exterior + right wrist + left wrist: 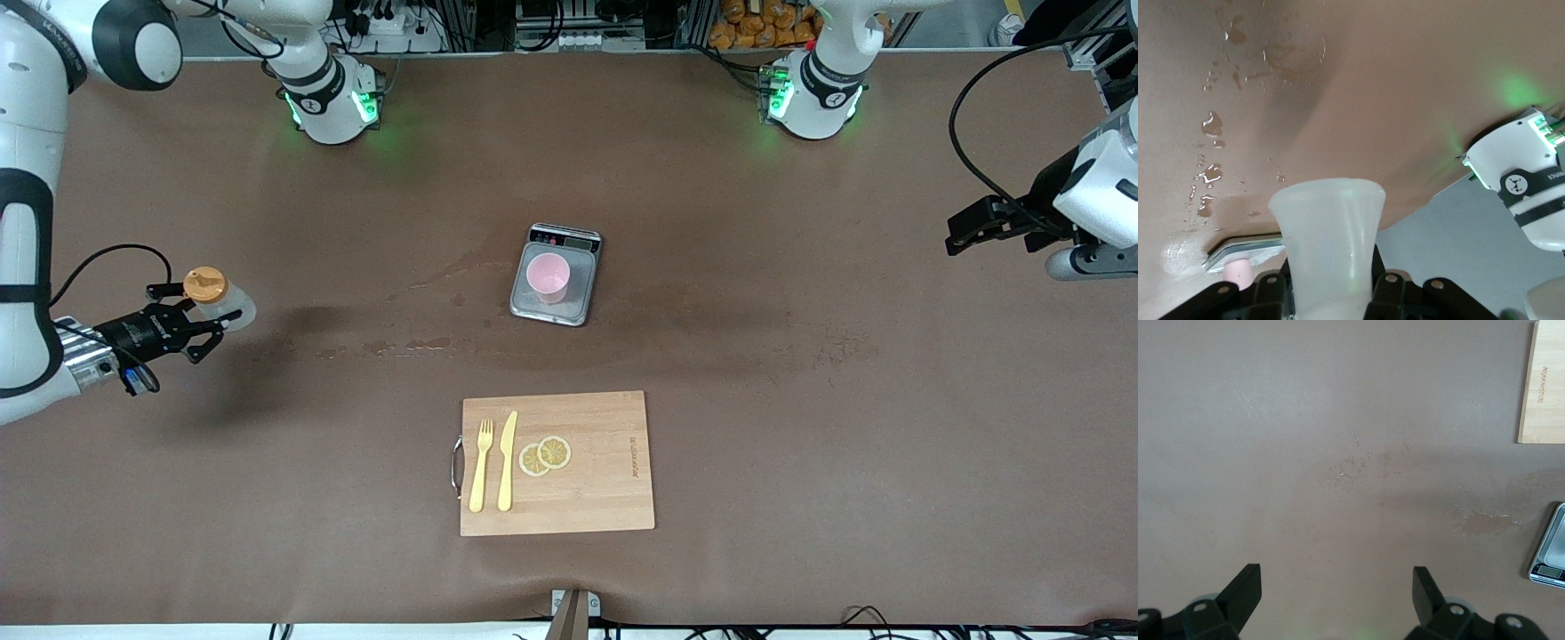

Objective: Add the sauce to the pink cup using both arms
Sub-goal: 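Carry the bottle back toward its starting spot with the right gripper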

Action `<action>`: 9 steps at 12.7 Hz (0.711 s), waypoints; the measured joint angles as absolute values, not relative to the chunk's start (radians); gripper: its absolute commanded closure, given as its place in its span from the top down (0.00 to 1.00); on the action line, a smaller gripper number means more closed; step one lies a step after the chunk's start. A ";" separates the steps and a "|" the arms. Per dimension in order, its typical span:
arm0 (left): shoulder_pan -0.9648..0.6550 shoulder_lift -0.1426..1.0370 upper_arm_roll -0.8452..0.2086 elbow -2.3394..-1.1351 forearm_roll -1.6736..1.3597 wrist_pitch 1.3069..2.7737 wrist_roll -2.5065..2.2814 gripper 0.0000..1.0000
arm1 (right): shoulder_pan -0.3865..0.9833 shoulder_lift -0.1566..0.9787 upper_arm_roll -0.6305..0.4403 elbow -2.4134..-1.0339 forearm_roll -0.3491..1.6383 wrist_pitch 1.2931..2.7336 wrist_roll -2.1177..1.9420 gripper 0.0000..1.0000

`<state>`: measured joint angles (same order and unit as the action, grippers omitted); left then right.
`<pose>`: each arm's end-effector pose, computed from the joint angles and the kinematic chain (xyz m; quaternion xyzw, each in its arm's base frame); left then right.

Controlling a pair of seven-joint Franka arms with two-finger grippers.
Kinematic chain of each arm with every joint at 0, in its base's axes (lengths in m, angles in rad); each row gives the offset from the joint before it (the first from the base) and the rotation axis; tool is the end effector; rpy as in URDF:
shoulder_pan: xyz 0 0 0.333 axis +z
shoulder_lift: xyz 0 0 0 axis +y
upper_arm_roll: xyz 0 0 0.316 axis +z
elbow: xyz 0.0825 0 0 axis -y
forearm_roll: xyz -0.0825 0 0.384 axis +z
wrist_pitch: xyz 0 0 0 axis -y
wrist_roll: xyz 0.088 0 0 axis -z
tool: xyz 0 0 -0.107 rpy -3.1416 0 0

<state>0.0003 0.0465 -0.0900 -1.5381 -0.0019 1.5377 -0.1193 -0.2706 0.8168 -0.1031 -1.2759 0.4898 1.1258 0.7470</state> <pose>0.5629 -0.0496 0.6111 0.9996 0.0148 -0.0235 0.0006 0.6135 -0.1575 0.2469 -0.7293 0.4715 0.4822 0.1151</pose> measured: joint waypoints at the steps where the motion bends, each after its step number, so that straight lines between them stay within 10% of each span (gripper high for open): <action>1: 0.000 0.046 -0.090 -1.538 -0.002 1.538 -0.119 1.00 | -0.296 0.845 -0.103 -1.278 0.509 1.128 0.713 0.18; 9: 0.000 0.046 -0.090 -1.539 -0.002 1.538 -0.119 1.00 | -0.380 0.996 -0.099 -1.279 0.577 1.169 0.548 0.30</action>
